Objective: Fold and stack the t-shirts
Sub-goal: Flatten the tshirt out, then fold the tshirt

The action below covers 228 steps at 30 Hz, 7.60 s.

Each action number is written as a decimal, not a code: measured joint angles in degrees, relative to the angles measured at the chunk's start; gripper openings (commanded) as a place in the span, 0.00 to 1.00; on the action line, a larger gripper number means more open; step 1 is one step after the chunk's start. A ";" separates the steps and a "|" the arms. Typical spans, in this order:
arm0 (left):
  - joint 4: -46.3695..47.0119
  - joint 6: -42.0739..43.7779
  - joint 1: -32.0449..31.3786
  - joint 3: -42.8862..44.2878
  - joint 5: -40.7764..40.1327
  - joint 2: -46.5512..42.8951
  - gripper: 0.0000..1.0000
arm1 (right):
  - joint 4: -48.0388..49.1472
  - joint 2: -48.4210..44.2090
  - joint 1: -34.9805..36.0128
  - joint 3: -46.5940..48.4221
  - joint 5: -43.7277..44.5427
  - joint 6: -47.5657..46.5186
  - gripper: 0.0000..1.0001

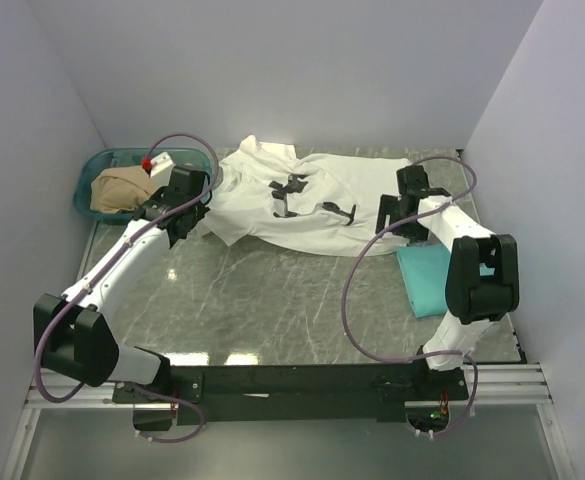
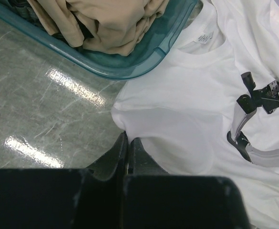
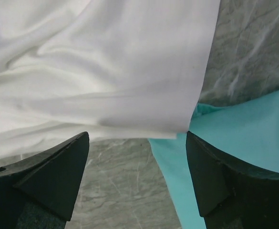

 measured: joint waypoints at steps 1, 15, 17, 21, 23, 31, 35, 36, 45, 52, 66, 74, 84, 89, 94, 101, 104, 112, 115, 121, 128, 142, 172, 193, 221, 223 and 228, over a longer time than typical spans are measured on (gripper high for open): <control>0.02 0.02 0.00 0.00 -0.02 0.09 0.01 | -0.04 0.68 -0.13 0.61 0.20 -0.31 0.88; 0.39 0.09 0.07 -0.02 0.02 0.72 0.01 | -0.42 7.13 -1.97 3.30 -2.62 -1.84 0.31; 0.39 0.09 0.11 0.00 0.02 0.72 0.01 | -0.42 9.31 -1.97 5.44 -3.32 -1.88 0.19; 0.33 0.09 0.11 0.00 0.00 0.72 0.01 | -1.68 10.03 -1.97 8.04 -3.76 -0.98 0.06; 0.37 0.07 0.11 -0.02 0.07 0.68 0.01 | -2.56 8.39 -1.95 8.13 -3.34 -0.42 0.00; 0.87 -0.15 0.11 -3.56 2.78 -3.37 0.01 | -9.44 -8.31 -1.75 2.71 1.70 4.13 0.00; 0.87 -0.98 0.11 -5.99 3.52 -5.46 0.01 | -13.42 -14.12 -1.62 -1.77 5.88 6.25 0.07; 0.85 -1.16 0.11 -6.69 3.78 -5.86 0.01 | -13.97 -14.32 -1.62 -2.60 6.64 6.80 0.13; 0.87 -1.49 0.11 -10.84 5.33 -7.06 0.01 | -13.29 -14.99 -1.73 -8.33 8.90 10.67 0.62; 2.49 -1.42 0.11 -12.66 7.23 -8.09 0.01 | -10.47 -23.76 -2.56 -16.09 6.73 14.05 0.50; 4.83 -0.98 0.11 -14.43 8.94 -8.22 0.01 | -6.73 -24.50 -2.71 -25.81 -0.94 15.19 0.42; 5.14 -0.98 0.11 -14.47 8.94 -8.07 0.01 | -2.54 -22.36 -2.71 -26.88 -1.60 16.31 0.38; 5.03 -1.05 0.11 -15.04 8.92 -8.15 0.01 | 0.02 -23.41 -2.71 -28.13 0.46 17.73 0.00; 4.90 -1.62 0.11 -16.09 8.92 -9.73 0.01 | -2.47 -30.01 -2.75 -28.17 2.75 17.70 0.00; 3.13 -3.39 -0.15 -18.34 9.22 -12.98 0.01 | -7.17 -40.65 -3.80 -28.02 5.33 17.88 0.00; 2.19 -6.03 -2.25 -21.49 10.40 -18.84 0.01 | -9.38 -44.48 -4.17 -29.00 2.27 18.10 0.16; 1.75 -6.86 -3.15 -21.49 10.32 -18.86 0.01 | -8.17 -43.10 -4.17 -30.73 -0.37 18.56 0.32; 1.36 -7.67 -4.20 -22.56 9.92 -19.74 0.01 | 0.55 -34.80 -4.17 -33.18 -3.04 20.96 0.43; 1.18 -7.65 -4.20 -22.73 9.66 -19.80 0.01 | 3.82 -32.33 -4.17 -34.27 -3.74 22.23 0.44; 1.20 -7.63 -4.20 -22.73 8.98 -19.80 0.01 | 8.66 -28.24 -4.17 -35.52 -3.54 24.13 0.44; 1.18 -7.63 -4.20 -22.73 8.59 -19.80 0.01 | 11.80 -26.25 -4.17 -36.41 -2.21 24.68 0.00; -4.42 -10.56 -5.31 -22.73 8.61 -25.81 0.01 | -3.67 -40.46 -4.17 -32.68 2.01 22.36 0.04; -2.73 -7.72 -11.17 -15.50 11.23 -16.59 0.01 | -16.37 -39.36 -4.17 -23.47 6.25 19.08 0.01; 10.95 18.71 -10.01 12.57 8.50 17.88 0.01 | -10.95 -16.22 -9.11 -5.86 2.56 15.45 0.02; 8.15 16.17 -2.82 25.90 15.39 33.29 0.99 | -6.73 -4.44 -11.17 6.69 1.92 13.49 0.88; 8.70 15.28 -3.52 22.97 16.70 29.90 0.99 | -5.90 -6.62 -8.70 5.20 0.92 12.41 0.89; 12.26 12.11 -5.60 13.22 19.26 21.29 0.99 | -3.89 -5.77 -1.92 1.27 -2.54 10.95 0.90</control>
